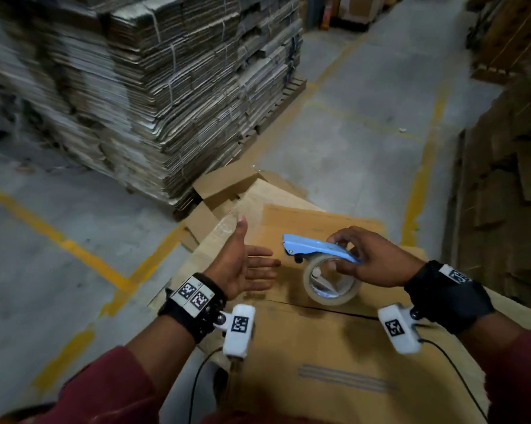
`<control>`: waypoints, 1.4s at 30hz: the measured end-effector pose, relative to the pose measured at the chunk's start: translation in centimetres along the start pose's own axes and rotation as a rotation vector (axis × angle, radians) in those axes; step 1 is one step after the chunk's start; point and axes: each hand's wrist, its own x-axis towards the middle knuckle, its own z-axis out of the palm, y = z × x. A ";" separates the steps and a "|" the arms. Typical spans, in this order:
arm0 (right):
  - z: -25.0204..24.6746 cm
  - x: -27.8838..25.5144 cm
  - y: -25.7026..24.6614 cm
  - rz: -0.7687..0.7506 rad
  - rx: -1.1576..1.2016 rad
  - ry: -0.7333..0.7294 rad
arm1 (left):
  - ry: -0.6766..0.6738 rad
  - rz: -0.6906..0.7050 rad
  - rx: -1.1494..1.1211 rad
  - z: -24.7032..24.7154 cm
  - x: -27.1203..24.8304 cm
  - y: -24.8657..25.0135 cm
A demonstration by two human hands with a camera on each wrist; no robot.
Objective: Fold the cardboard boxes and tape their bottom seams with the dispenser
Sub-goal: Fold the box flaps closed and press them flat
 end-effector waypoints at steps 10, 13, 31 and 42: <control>1.5 4.3 -2.2 -0.063 0.043 -0.019 | 0.015 0.017 -0.147 -3.1 -2.0 1.1; 2.1 5.0 -3.0 -0.090 -0.039 -0.006 | 0.019 0.062 -0.172 -3.8 -2.5 1.5; 4.3 4.3 -4.3 -0.155 0.225 -0.037 | 0.167 0.137 -0.406 -3.2 -2.3 -1.9; 5.3 2.4 -12.1 -0.008 -0.629 -0.024 | 0.458 0.365 -0.195 -2.8 -3.4 -2.1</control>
